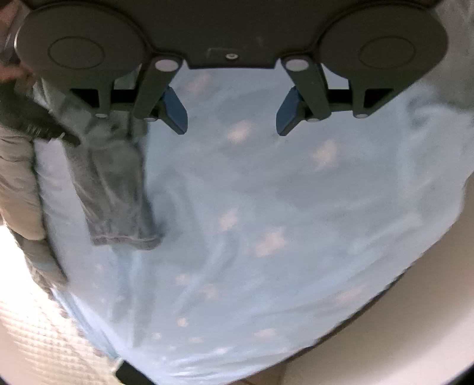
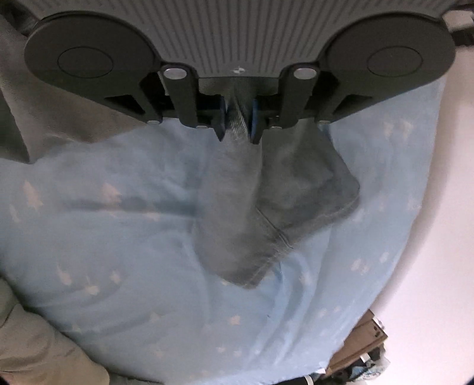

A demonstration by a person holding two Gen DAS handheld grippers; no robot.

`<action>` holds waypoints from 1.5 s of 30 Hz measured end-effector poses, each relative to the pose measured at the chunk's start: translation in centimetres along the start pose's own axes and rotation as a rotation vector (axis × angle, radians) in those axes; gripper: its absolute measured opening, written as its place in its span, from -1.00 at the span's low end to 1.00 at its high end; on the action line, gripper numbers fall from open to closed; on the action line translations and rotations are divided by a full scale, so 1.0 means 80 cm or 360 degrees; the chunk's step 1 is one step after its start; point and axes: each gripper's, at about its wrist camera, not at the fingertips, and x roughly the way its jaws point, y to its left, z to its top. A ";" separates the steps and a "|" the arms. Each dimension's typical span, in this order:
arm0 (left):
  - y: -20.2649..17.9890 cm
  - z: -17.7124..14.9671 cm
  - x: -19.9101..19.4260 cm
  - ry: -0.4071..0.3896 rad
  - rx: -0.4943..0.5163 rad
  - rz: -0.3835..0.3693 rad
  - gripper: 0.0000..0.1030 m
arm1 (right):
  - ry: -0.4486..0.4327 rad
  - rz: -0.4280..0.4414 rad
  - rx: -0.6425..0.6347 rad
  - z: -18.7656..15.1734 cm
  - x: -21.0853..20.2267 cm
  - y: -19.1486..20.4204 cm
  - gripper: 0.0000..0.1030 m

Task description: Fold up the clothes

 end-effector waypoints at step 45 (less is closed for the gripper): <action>0.045 0.039 -0.219 -0.1034 -0.0427 -0.0231 -0.84 | 0.0233 -0.0032 0.0002 -0.210 -0.145 -0.013 -0.08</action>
